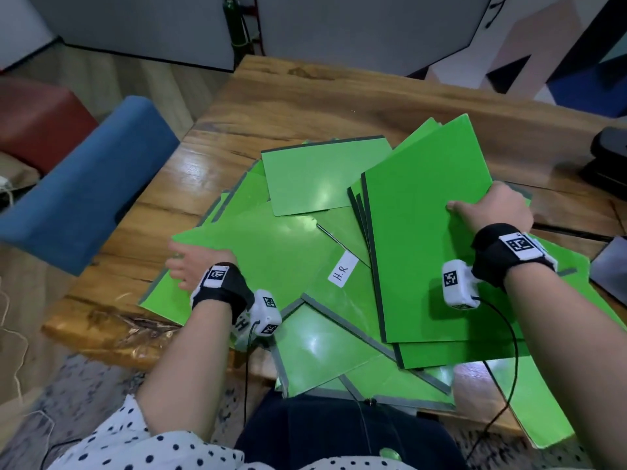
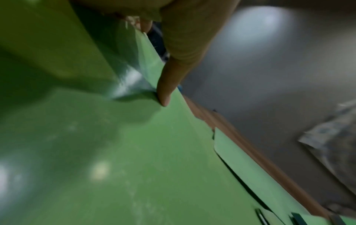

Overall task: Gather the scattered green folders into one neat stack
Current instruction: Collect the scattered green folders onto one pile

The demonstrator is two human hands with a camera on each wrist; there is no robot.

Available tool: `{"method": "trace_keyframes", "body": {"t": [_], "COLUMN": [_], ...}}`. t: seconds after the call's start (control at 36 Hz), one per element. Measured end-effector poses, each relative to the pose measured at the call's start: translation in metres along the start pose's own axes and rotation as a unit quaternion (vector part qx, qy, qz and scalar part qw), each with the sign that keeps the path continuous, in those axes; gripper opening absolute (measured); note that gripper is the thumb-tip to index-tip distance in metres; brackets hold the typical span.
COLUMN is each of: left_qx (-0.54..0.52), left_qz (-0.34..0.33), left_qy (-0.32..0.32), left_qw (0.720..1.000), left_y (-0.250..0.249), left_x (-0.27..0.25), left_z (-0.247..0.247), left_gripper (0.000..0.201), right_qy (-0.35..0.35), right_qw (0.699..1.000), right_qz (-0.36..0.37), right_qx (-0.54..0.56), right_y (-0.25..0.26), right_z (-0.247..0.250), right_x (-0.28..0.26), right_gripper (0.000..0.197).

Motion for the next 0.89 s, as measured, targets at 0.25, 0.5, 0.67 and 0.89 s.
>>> {"method": "trace_keyframes", "body": {"t": [0.25, 0.5, 0.67, 0.89], "left_qx": [0.017, 0.021, 0.031, 0.063], "left_qz": [-0.220, -0.274, -0.332, -0.468], "left_qy": [-0.016, -0.018, 0.028, 0.052], "left_qw": [0.975, 0.961, 0.942, 0.880], "left_y": [-0.056, -0.099, -0.135, -0.175], "left_x": [-0.020, -0.033, -0.047, -0.087], "left_z": [0.016, 0.042, 0.056, 0.068], "left_gripper": [0.101, 0.053, 0.033, 0.034], "right_qy": [-0.025, -0.037, -0.035, -0.034], "right_qw": [0.998, 0.994, 0.993, 0.993], "right_qz": [0.036, 0.067, 0.068, 0.064], "right_qx": [-0.035, -0.078, -0.086, -0.090], "right_y": [0.011, 0.016, 0.016, 0.018], "right_z": [0.015, 0.022, 0.021, 0.024], "right_x": [0.000, 0.000, -0.001, 0.000], "right_gripper": [0.056, 0.056, 0.055, 0.054]}}
Point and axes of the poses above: each hand's wrist, its own x-axis towards the middle knuckle, its own z-axis out of the back of the hand, y = z × x, the point moved 3 cm from there along x, towards the middle knuckle, and after that the axes turned 12 degrees about -x, right-handed, at the moved point
